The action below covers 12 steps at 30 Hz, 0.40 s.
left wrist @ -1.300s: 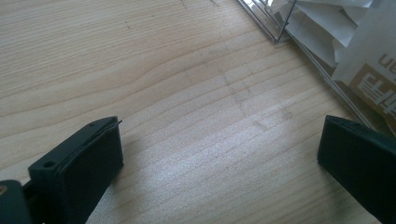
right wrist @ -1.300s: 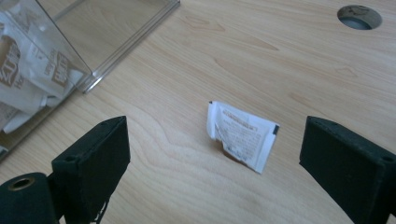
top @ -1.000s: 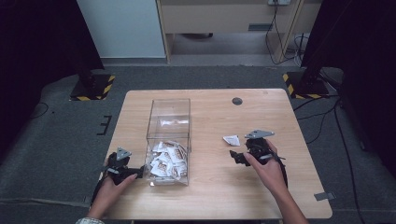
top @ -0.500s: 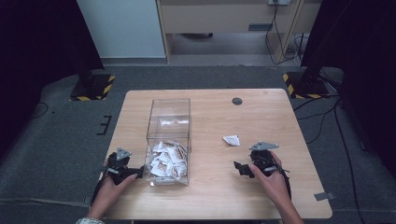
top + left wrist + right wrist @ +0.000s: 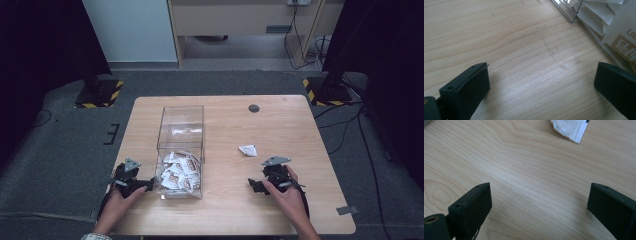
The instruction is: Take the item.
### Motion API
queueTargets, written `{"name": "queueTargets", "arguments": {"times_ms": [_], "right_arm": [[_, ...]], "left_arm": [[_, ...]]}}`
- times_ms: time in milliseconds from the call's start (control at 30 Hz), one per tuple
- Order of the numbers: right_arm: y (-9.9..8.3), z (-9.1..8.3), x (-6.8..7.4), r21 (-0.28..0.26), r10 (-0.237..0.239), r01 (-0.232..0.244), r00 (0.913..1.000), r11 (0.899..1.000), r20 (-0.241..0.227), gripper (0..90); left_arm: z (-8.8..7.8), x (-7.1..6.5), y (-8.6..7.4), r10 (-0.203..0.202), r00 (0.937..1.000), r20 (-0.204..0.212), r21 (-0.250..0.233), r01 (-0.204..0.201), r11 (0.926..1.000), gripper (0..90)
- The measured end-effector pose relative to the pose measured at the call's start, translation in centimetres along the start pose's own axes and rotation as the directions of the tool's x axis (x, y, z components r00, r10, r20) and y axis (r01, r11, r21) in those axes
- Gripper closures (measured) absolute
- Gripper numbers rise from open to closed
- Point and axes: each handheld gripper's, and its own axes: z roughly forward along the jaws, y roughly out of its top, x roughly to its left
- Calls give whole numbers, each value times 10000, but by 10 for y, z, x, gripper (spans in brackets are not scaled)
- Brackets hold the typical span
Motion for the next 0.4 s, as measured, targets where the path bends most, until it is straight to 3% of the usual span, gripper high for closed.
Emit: {"name": "queueTargets", "arguments": {"times_ms": [167, 300, 400], "right_arm": [[-3, 5, 5, 15, -228, 227, 9990, 9997, 382, 25], [-9, 8, 8, -603, -146, 176, 9986, 9980, 506, 6], [-9, 8, 8, -609, -152, 182, 9986, 9980, 500, 6]], "left_arm": [[0, 0, 0, 1, 10000, 0, -2, -1, 10000, 0], [0, 0, 0, 3, 10000, -1, -1, -3, 10000, 0], [0, 0, 0, 0, 10000, 1, -1, 0, 10000, 0]]}}
